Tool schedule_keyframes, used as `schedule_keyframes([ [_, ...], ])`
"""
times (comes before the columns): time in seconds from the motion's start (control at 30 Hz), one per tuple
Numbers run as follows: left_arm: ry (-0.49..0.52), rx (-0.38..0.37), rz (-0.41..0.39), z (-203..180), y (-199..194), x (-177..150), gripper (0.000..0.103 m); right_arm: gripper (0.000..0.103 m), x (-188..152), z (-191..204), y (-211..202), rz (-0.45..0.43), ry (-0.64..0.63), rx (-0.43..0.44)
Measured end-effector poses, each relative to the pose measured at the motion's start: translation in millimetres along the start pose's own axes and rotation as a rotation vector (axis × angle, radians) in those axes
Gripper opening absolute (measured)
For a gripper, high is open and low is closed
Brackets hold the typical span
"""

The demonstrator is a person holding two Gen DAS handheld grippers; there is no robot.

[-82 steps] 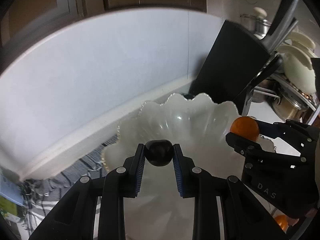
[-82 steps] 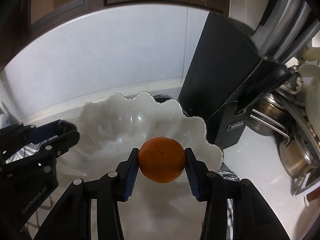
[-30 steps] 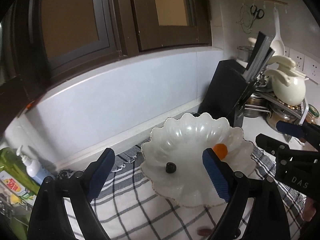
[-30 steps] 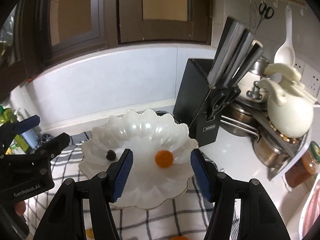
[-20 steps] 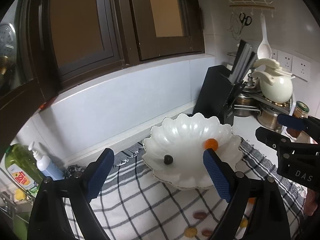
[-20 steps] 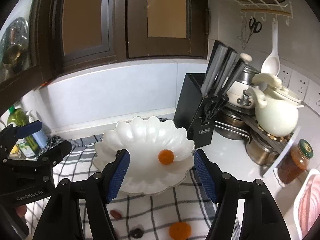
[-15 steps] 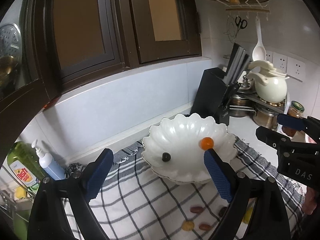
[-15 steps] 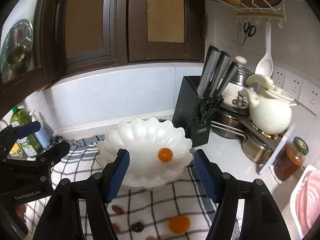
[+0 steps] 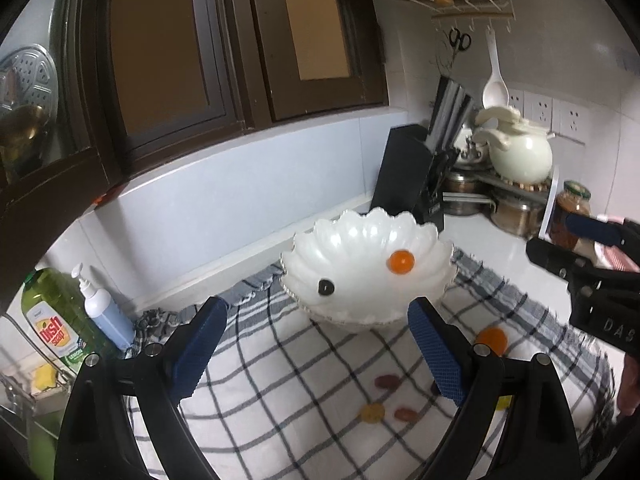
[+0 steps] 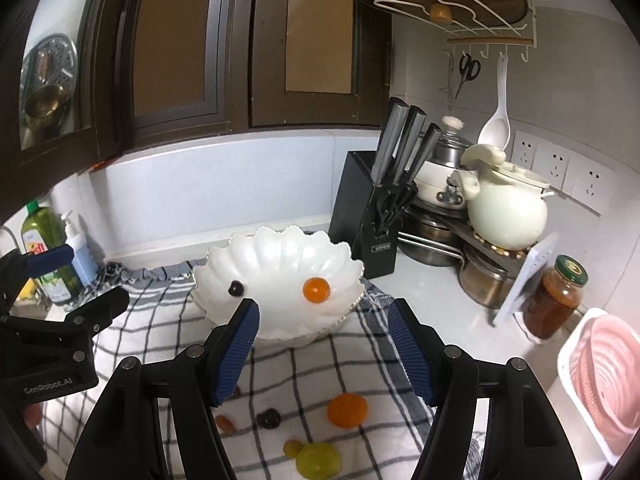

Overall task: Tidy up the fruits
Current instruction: 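Move both tools back toward the remaining fruits on the towel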

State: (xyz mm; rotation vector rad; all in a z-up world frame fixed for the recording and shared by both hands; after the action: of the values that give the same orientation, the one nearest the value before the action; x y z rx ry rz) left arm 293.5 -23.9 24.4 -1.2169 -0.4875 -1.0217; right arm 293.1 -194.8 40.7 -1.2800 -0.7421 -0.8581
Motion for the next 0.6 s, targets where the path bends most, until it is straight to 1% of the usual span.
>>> schedule_keyframes([
  [0.1, 0.008, -0.011, 0.015, -3, -1, -10, 0.093, 0.068, -9, -1, -5, -0.004, -0.002, -0.02],
  [0.23, 0.002, -0.026, 0.025, -6, -4, -24, 0.093, 0.068, -21, -2, -9, 0.011, 0.012, -0.03],
  [0.33, 0.005, -0.04, 0.021, -9, -8, -30, 0.093, 0.068, -29, -4, -11, 0.024, 0.029, -0.026],
  [0.5, 0.038, -0.047, 0.002, -16, -13, -41, 0.093, 0.068, -43, -6, -14, 0.041, 0.049, -0.026],
  [0.6, 0.055, -0.049, 0.007, -19, -14, -47, 0.093, 0.068, -51, -10, -14, 0.059, 0.077, -0.025],
])
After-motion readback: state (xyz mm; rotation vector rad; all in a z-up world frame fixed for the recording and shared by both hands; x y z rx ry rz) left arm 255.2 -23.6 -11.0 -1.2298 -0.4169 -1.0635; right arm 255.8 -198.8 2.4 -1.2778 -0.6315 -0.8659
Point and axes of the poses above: each gripper's, at about its wrist camera, not at the fingertips, and y roughly the way its jaws point, z to its left, x to its top, the point moved 1 cm from there along y, roughly the way its jaws point, and after that the axes turned 12 degrees about y, right-handed, at the moved point
